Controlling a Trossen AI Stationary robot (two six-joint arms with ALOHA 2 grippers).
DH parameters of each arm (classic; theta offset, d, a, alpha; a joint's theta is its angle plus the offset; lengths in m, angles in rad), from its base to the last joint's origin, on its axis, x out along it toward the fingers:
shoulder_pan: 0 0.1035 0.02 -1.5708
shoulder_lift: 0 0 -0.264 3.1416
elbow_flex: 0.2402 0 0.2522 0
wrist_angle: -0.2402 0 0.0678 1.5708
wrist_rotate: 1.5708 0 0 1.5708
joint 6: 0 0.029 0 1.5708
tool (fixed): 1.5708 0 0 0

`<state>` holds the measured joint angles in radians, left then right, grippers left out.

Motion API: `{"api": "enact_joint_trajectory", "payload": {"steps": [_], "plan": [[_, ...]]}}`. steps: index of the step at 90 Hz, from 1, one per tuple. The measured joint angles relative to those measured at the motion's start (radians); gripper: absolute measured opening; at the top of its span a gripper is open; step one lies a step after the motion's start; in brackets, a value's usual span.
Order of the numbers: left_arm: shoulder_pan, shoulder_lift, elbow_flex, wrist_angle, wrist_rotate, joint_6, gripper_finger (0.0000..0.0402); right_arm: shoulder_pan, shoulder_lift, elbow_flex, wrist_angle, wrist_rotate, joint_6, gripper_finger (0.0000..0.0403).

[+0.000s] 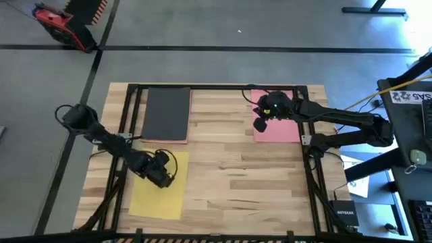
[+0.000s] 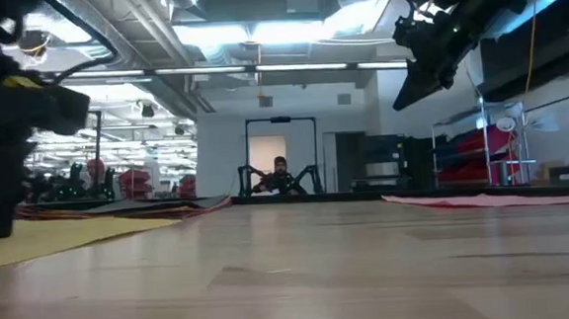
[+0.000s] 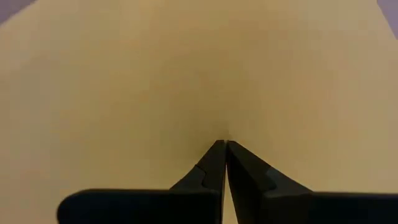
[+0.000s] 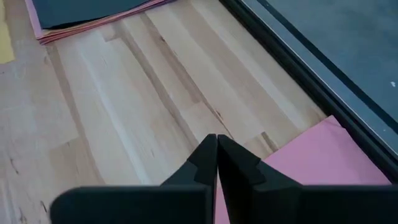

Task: Organize paper
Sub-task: Move the yellow paper to the bottom left of the table, then move the black paper to the top center of the table

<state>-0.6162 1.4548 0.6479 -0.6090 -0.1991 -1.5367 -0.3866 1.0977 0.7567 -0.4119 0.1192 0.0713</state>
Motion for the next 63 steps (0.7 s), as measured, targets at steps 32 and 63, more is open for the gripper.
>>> {"api": "enact_joint_trajectory", "payload": {"steps": [32, 63], "plan": [[-0.098, -0.010, 0.017, -0.069, 0.043, -0.184, 0.0000, 0.000, 0.000, 0.000, 0.000, 0.000, 0.001, 0.0000], [-0.042, -0.106, 0.061, -0.076, -0.020, -0.006, 0.0000, 0.000, 0.000, 0.000, 0.000, 0.000, 0.001, 0.0000]]}}
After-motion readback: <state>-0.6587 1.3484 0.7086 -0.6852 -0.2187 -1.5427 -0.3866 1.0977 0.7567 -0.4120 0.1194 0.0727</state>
